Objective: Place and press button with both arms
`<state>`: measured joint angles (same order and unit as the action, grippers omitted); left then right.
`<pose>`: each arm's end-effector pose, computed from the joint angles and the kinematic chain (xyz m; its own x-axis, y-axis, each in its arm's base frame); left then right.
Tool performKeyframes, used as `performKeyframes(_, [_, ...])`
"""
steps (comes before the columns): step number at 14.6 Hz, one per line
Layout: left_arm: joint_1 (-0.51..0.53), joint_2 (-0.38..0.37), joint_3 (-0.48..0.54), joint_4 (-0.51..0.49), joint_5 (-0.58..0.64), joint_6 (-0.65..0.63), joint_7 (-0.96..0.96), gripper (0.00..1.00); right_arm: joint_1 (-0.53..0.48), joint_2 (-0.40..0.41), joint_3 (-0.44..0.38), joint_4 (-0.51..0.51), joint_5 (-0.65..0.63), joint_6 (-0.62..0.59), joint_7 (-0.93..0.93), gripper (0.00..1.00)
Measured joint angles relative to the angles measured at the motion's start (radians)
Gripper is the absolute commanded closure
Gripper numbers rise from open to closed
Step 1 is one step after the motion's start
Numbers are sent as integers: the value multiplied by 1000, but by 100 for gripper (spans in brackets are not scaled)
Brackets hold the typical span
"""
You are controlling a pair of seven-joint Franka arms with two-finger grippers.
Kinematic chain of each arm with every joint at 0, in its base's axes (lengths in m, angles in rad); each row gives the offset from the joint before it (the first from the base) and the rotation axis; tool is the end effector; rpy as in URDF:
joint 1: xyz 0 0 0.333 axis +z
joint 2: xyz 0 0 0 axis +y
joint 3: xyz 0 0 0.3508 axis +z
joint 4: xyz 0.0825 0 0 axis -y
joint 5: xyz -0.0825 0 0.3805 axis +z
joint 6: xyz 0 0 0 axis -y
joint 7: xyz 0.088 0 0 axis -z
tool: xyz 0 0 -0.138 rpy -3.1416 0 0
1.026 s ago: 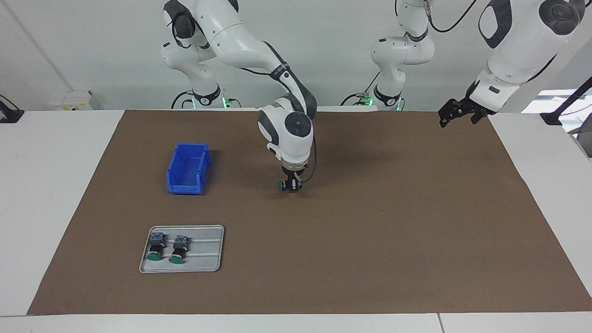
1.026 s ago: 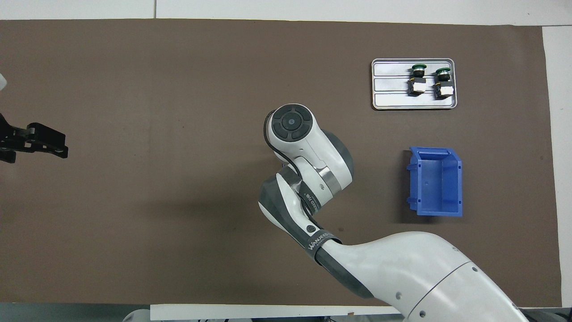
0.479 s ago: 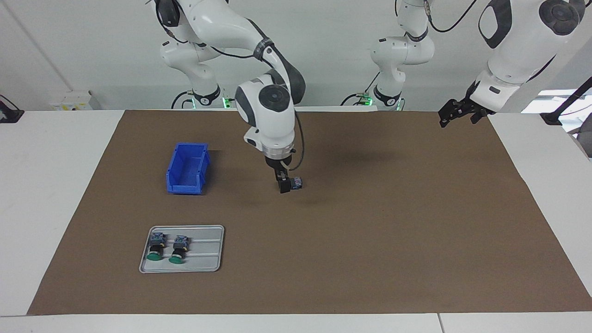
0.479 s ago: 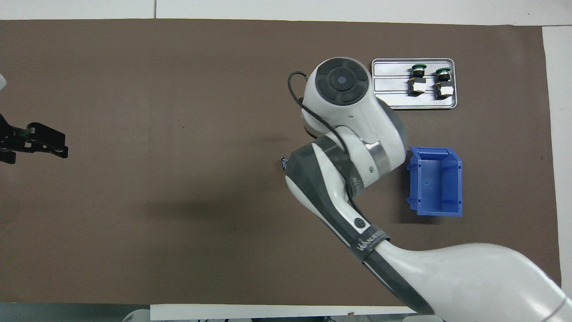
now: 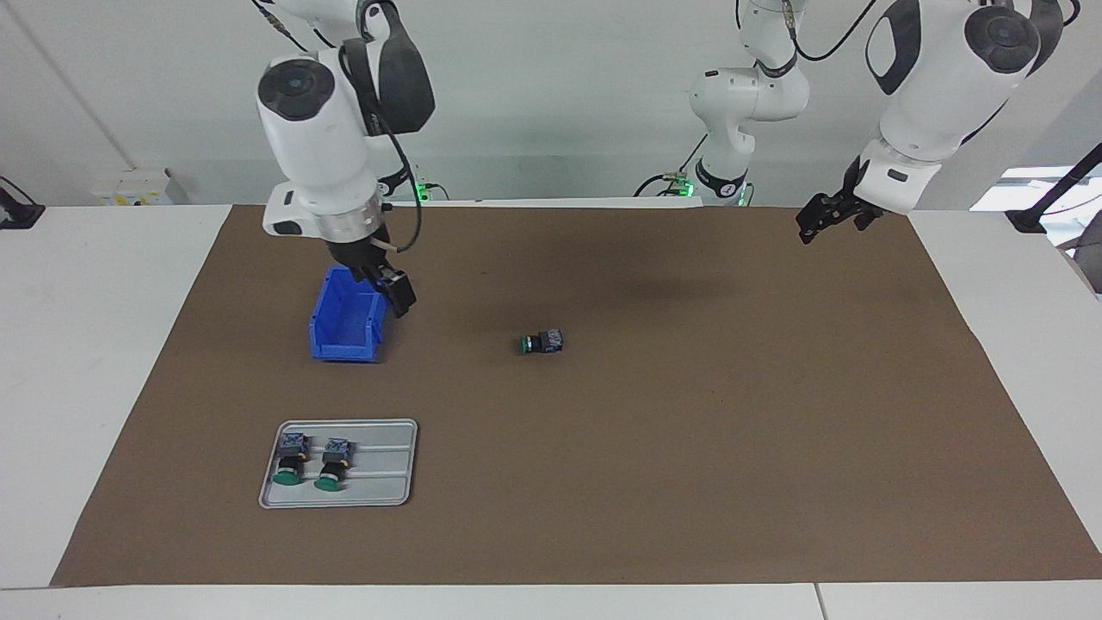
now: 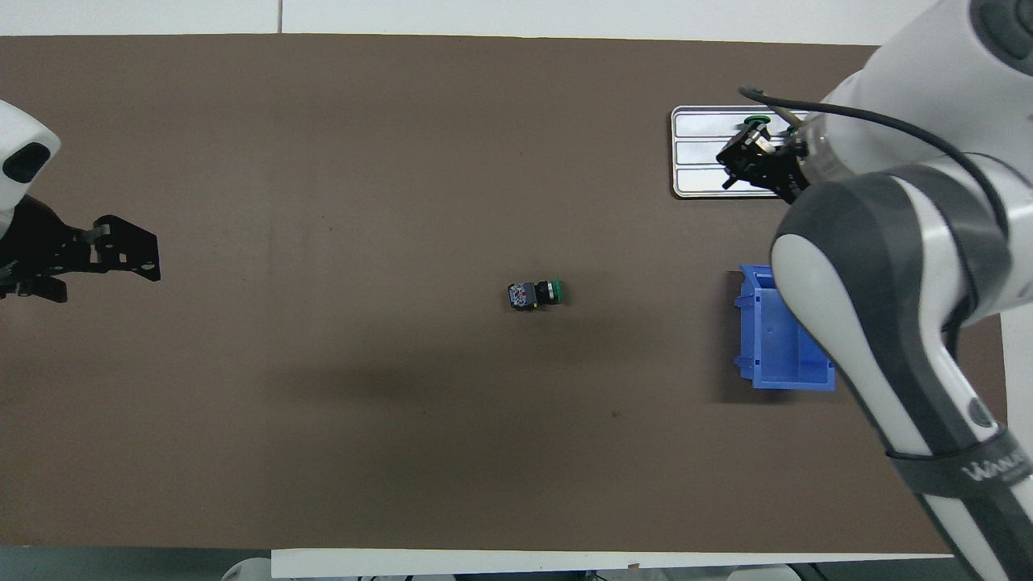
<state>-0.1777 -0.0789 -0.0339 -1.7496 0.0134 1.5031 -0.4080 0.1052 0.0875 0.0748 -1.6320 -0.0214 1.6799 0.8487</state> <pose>0.4942 -0.1048 0.5826 0.9689 0.1990 -0.1468 0.1887 -0.9787 -0.0809 0.5751 0.1002 0.5592 0.7860 -0.6181 -0.0150 -0.6172 -0.7858 0.0392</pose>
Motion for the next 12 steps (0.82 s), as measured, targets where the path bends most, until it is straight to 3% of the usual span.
performKeyframes(7, [-228, 54, -10, -71, -30, 148, -714, 0, -206, -119, -7, 0, 0, -122, -686, 1])
performKeyframes(12, [-340, 173, -11, -61, -97, 277, -1102, 1, -217, -163, -4, 0, -4, -192, -795, 1])
